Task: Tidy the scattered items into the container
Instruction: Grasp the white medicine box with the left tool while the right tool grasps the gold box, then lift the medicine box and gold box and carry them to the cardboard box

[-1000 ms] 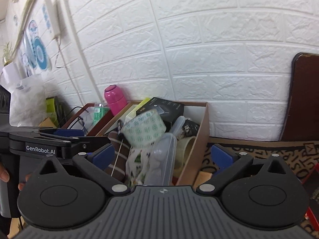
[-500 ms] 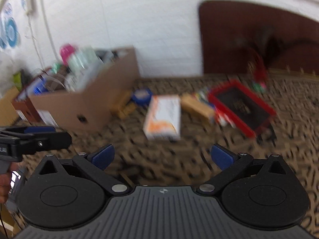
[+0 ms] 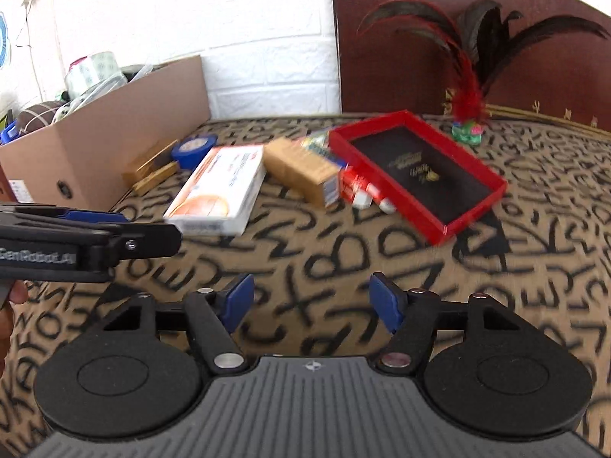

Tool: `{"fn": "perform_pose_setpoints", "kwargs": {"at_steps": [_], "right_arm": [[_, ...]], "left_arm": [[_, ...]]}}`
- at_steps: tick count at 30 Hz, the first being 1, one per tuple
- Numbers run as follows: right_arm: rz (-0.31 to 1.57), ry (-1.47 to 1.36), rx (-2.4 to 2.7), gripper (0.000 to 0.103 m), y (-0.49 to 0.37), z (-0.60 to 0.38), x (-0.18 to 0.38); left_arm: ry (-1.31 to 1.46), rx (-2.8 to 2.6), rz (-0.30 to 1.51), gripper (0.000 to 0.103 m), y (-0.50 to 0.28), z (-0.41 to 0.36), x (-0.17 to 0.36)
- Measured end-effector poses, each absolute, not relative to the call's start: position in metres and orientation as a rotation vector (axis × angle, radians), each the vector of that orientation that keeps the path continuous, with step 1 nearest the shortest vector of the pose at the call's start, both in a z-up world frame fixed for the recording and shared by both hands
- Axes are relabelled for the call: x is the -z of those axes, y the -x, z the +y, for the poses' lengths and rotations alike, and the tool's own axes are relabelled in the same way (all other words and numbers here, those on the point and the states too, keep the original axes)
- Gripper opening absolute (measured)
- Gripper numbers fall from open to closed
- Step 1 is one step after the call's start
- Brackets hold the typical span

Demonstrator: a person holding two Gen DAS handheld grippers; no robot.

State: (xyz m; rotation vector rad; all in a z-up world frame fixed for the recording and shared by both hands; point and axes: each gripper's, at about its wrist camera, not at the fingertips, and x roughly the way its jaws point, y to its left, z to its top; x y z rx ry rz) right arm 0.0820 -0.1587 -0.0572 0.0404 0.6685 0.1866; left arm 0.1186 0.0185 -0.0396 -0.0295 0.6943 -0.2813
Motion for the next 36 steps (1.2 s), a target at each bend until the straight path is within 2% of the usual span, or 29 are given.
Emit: {"fn": "perform_pose_setpoints", "kwargs": {"at_steps": [14,16,17,18,20,28,30,32,33,35,36], "right_arm": [[0.574,0.195,-0.251,0.055,-0.144,-0.142,0.058],[0.566,0.226,-0.253,0.047,-0.148,-0.139,0.058],[0.564,0.252,-0.251,0.038,-0.148,-0.135,0.058],[0.563,0.278,-0.248,0.031,-0.148,-0.133,0.058],[0.572,0.266,-0.256,0.029,-0.144,-0.133,0.056],[0.719,0.056,-0.249,0.026,-0.087,-0.146,0.04],[0.741,-0.004,-0.283,0.021,-0.06,-0.149,0.038],[0.768,-0.047,-0.326,0.021,-0.033,-0.151,0.039],[0.782,-0.06,-0.343,0.022,-0.021,-0.151,0.04],[0.808,-0.059,-0.344,0.025,-0.008,-0.149,0.043],[0.804,-0.046,-0.331,0.034,-0.005,-0.147,0.042]], "left_arm": [[0.1,0.268,0.739,0.087,-0.184,0.009,0.061],[0.067,0.264,0.73,0.083,-0.189,0.007,0.062],[0.056,0.259,0.733,0.075,-0.19,0.007,0.062],[0.044,0.257,0.737,0.075,-0.191,0.007,0.061],[0.029,0.263,0.749,0.073,-0.188,0.009,0.06],[-0.036,0.327,0.813,0.073,-0.132,0.032,0.053],[-0.043,0.351,0.836,0.073,-0.11,0.041,0.051],[-0.063,0.376,0.853,0.074,-0.089,0.051,0.05],[-0.072,0.384,0.857,0.074,-0.079,0.056,0.05],[-0.086,0.374,0.862,0.084,-0.065,0.063,0.051],[-0.095,0.355,0.86,0.084,-0.062,0.064,0.052]]}}
